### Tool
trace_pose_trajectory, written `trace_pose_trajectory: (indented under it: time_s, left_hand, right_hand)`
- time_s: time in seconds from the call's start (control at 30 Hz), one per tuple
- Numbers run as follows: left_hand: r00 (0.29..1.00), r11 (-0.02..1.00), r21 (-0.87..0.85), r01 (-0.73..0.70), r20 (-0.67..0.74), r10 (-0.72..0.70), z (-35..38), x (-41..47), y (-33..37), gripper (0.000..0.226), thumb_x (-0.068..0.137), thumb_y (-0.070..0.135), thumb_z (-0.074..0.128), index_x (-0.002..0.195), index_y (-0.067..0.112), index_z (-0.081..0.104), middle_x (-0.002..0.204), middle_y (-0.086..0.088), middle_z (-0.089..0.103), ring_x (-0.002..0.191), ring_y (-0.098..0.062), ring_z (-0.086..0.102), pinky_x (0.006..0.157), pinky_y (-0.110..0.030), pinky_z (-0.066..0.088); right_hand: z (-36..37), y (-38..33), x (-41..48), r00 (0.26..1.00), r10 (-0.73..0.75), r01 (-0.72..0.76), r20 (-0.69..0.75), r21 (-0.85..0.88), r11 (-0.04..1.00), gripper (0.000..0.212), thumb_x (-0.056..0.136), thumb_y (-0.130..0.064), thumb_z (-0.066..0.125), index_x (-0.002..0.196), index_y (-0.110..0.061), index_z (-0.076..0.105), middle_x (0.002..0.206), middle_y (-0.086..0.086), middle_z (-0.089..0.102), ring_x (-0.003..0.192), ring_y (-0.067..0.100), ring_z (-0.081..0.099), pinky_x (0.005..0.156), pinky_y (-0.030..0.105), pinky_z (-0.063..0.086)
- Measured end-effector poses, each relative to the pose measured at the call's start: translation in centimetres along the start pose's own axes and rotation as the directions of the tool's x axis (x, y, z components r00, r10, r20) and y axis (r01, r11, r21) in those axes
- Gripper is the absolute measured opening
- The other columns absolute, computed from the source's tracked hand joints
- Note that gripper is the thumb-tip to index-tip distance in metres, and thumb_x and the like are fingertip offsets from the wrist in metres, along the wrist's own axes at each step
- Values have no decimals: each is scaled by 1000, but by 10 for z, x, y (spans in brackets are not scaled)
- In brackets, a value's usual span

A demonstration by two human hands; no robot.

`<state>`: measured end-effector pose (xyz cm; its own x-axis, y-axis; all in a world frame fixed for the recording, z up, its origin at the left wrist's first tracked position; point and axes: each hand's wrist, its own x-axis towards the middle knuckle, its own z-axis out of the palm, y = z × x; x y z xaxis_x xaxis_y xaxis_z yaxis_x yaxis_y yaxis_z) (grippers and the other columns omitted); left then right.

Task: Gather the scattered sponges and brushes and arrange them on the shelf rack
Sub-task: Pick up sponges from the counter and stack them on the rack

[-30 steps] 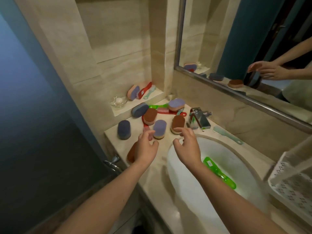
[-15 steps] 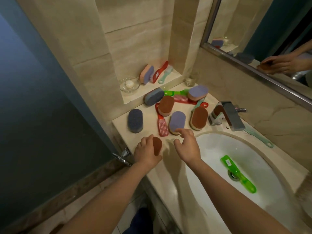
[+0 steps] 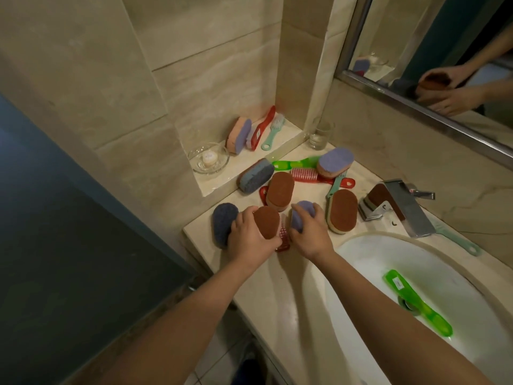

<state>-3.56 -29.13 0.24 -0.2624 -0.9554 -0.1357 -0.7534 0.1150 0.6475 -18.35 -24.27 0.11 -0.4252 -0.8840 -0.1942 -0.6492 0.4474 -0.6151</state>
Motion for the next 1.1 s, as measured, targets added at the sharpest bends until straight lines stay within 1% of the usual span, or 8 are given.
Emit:
trace_pose_trajectory:
  time_s: [0.1,0.23,0.5,0.6,0.73,0.8,0.93,1.1]
  left_hand:
    - [999,999,-20,-33,16,33,1,10,-5,80,65,48,74,133,26,38,131,-2,45,122,-25,44,92,-43,48]
    - [998,998,-55,-39,36,41,-1,18,-7,78,67,54,72,132,31,36,131,1,45,120,-22,46,91,-42,51]
    - [994,983,-164,-82,64,93,-4,24,14,84,67,48,75,137,31,32,136,4,39,111,-18,54,79,-27,49]
    - [993,973,-221,-68,76,87,-3,23,35,83,70,46,75,138,33,29,141,3,34,117,-20,51,86,-32,51]
    - [988,951,-294,-97,88,128,-2,18,68,77,74,53,68,139,36,29,143,5,34,121,-19,48,95,-38,49]
    - [980,926,-344,-156,61,188,-1,12,88,73,74,56,67,136,37,34,141,7,38,123,-15,45,98,-35,46]
    - [947,871,-416,-260,68,315,7,-4,130,67,76,50,67,134,34,39,137,7,44,116,-9,47,93,-26,40]
    - [897,792,-512,-332,88,433,21,-36,182,65,75,52,65,133,34,42,135,9,47,118,-9,51,94,-26,42]
  right_hand:
    - [9,6,16,993,42,-26,111,-146,989,56,92,-22,50,143,-42,38,162,10,-13,147,42,-5,119,48,16]
    - [18,16,21,976,142,-118,164,-146,982,44,93,-35,54,136,-39,44,161,3,-19,147,43,1,115,50,26]
    - [-2,9,-1,979,94,-48,-179,248,968,30,82,-16,65,109,-26,56,153,8,20,137,31,34,108,37,37]
    - [-22,0,-11,952,187,-37,-242,515,856,48,68,-12,80,99,-33,48,132,1,38,124,18,42,101,27,37]
    - [-53,-1,-33,906,327,-16,-268,750,661,57,69,-8,76,105,-29,38,110,-8,45,94,12,56,79,35,55]
    - [-70,2,-47,877,362,24,-315,782,622,50,71,-10,72,101,-32,38,105,-3,50,78,6,59,69,29,54]
    - [-108,13,-73,783,454,78,-425,792,606,31,81,-15,68,96,-27,44,109,11,61,96,25,63,87,43,52]
    - [-148,30,-110,671,515,188,-533,795,577,19,89,-17,61,98,-25,46,102,4,65,87,14,63,73,23,49]
